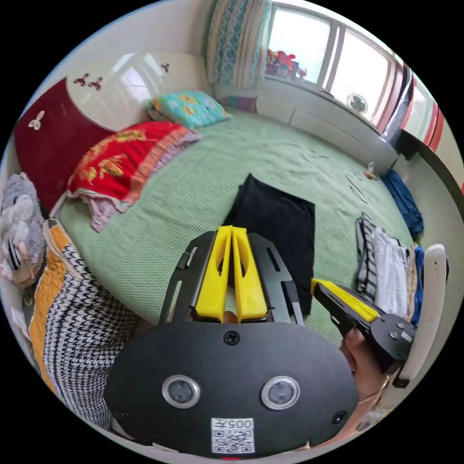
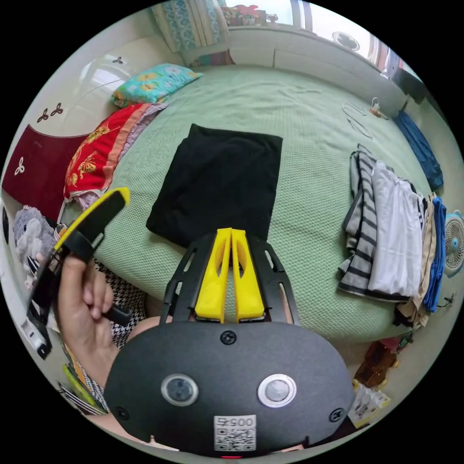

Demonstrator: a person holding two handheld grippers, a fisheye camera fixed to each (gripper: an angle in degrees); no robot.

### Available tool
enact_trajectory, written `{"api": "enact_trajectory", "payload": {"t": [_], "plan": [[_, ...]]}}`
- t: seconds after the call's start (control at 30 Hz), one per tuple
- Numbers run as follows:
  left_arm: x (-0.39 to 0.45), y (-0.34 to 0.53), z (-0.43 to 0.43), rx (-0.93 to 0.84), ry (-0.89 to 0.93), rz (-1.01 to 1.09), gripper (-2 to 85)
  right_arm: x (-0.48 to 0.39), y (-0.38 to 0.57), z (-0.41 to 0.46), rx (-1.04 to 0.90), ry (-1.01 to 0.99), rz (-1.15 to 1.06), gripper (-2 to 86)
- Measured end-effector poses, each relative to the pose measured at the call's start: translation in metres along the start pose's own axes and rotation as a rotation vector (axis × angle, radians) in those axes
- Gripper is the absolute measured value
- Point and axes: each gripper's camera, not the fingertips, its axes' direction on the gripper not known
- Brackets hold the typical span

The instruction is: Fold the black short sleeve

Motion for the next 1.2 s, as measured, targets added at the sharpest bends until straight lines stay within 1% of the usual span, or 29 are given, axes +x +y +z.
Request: {"api": "enact_trajectory", "payload": {"t": [0.07, 0.13, 0.27, 0.33, 0.43, 0.5, 0.57, 0.63, 0.67, 0.73, 0.8, 0.9, 1.0, 1.03, 1.07, 1.1, 1.13, 1.17, 1.2], "plan": [[-0.006, 0.004, 0.016, -0.055, 0.050, 0.012, -0.5, 0.008, -0.001, 0.004, -0.026, -0.052, 0.007, -1.0], [-0.011, 0.005, 0.031, -0.117, 0.109, 0.032, -0.3, 0.010, 0.000, 0.003, -0.013, -0.079, -0.004, -1.0], [-0.024, 0.012, 0.029, -0.065, 0.112, 0.011, 0.7, 0.003, 0.013, -0.008, 0.098, -0.020, -0.029, -1.0], [-0.034, 0.024, 0.032, -0.040, 0.094, 0.003, 1.6, -0.001, 0.017, -0.004, 0.096, 0.017, -0.037, -1.0], [-0.049, 0.039, 0.036, -0.020, 0.119, 0.014, 2.1, -0.005, 0.022, 0.002, 0.098, 0.031, -0.036, -1.0], [-0.055, 0.046, 0.033, -0.046, 0.080, 0.052, 2.3, -0.009, 0.028, 0.003, 0.120, 0.024, -0.046, -1.0], [-0.060, 0.054, 0.020, -0.072, 0.068, 0.065, 2.5, -0.010, 0.038, 0.000, 0.193, 0.033, -0.047, -1.1], [-0.065, 0.062, 0.001, -0.002, 0.128, 0.106, 3.4, -0.009, 0.048, -0.002, 0.268, 0.030, -0.061, -1.1], [-0.065, 0.062, 0.001, 0.002, 0.143, 0.132, 4.5, -0.008, 0.055, -0.002, 0.306, 0.014, -0.078, -1.1], [-0.064, 0.051, 0.015, -0.041, 0.192, 0.179, 9.2, -0.004, 0.067, -0.003, 0.353, -0.039, -0.097, -1.0], [-0.065, 0.043, 0.031, -0.063, 0.215, 0.182, 10.9, -0.002, 0.077, -0.006, 0.406, -0.063, -0.125, -1.0], [-0.060, 0.035, 0.056, -0.066, 0.222, 0.235, 11.9, 0.002, 0.085, -0.011, 0.419, -0.045, -0.124, -0.7], [-0.062, 0.019, 0.086, -0.054, 0.231, 0.271, 13.9, 0.009, 0.082, -0.011, 0.381, -0.145, -0.081, 0.2], [-0.064, 0.011, 0.099, -0.049, 0.251, 0.302, 15.6, 0.009, 0.078, -0.008, 0.358, -0.178, -0.078, 2.1], [-0.065, 0.006, 0.105, -0.060, 0.275, 0.323, 16.5, 0.005, 0.074, -0.007, 0.334, -0.184, -0.106, 3.9], [-0.073, -0.002, 0.117, -0.083, 0.338, 0.327, 19.6, 0.002, 0.073, -0.006, 0.322, -0.176, -0.124, 4.7], [-0.084, -0.006, 0.127, -0.079, 0.404, 0.312, 21.7, -0.007, 0.069, -0.006, 0.283, -0.152, -0.175, 6.3], [-0.090, -0.006, 0.131, -0.077, 0.429, 0.296, 22.3, -0.017, 0.067, -0.006, 0.251, -0.148, -0.246, 7.8], [-0.102, -0.009, 0.137, -0.090, 0.482, 0.238, 22.7, -0.021, 0.067, -0.007, 0.251, -0.155, -0.271, 8.5]]}}
